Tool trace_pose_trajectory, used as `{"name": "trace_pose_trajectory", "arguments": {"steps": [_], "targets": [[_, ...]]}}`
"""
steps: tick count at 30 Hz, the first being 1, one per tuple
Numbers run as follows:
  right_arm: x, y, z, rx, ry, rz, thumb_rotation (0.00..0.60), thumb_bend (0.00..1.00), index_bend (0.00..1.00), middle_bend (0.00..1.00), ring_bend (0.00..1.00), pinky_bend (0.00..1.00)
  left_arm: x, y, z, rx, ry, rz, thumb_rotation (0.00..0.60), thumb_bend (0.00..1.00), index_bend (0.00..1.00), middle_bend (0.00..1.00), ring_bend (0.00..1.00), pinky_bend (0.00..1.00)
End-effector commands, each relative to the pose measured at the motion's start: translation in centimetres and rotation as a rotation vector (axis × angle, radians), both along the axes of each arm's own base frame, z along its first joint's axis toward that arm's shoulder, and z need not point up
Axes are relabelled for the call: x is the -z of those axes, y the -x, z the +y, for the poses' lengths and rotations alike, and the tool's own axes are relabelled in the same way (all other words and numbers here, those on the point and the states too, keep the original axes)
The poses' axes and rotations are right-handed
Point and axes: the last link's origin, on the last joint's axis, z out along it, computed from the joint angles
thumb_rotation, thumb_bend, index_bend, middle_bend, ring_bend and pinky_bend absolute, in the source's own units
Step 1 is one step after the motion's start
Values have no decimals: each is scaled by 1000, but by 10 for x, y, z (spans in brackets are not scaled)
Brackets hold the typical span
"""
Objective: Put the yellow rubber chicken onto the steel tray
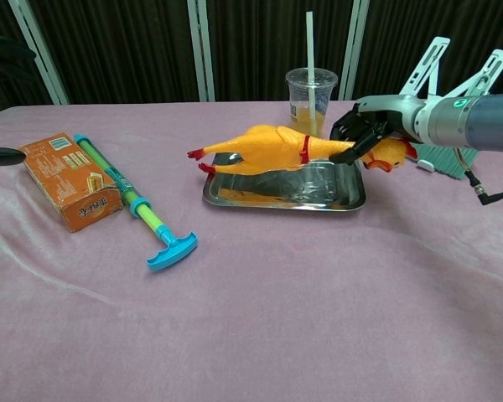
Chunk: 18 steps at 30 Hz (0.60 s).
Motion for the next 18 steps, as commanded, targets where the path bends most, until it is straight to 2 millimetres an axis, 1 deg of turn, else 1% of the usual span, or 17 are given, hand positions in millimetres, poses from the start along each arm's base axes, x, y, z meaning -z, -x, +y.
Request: {"name": "trace_pose_trajectory", "arguments": {"steps": [1,4,8,10,11,12,13,15,16,18], "targets": [[-1,1,0,1,4,6,600,82,460,417,345,493,-1,0,0,0,-4,-3,464,0,80,133,98,287],[-2,2,0,1,4,8,600,24,339,354,287,461,-2,0,0,3,-9,-5,465,0,76,131,98,287],[-2,2,1,-1,-1,14,600,3,257,310,243,430,-2,0,0,2,-8,-5,464,0,73,129,98,287],[-3,2,2,-2,-2,14,600,0,234,296,225,417,-2,0,0,1,-11,-3,462,0,73,127,98,287],[-3,3,2,-3,-2,16,600,0,230,294,223,416,-4,1,0,-2,-14,-3,462,0,73,127,98,287],[-7,3,2,-5,10,8,600,0,230,294,223,416,-10,2,2,-10,-43,-9,461,0,73,127,99,287],[-9,3,2,-6,13,6,600,0,230,294,223,416,-13,3,3,-12,-50,-9,464,0,73,127,98,287],[-19,7,3,-22,43,8,600,0,232,294,223,416,-20,6,5,-25,-74,-2,465,0,73,128,98,287],[-28,10,4,-31,73,5,600,0,248,294,227,416,-23,9,5,-32,-82,8,465,0,73,128,98,287],[-37,15,6,-42,112,-1,600,7,304,301,252,420,-27,13,6,-42,-91,23,474,0,73,129,99,287]]}}
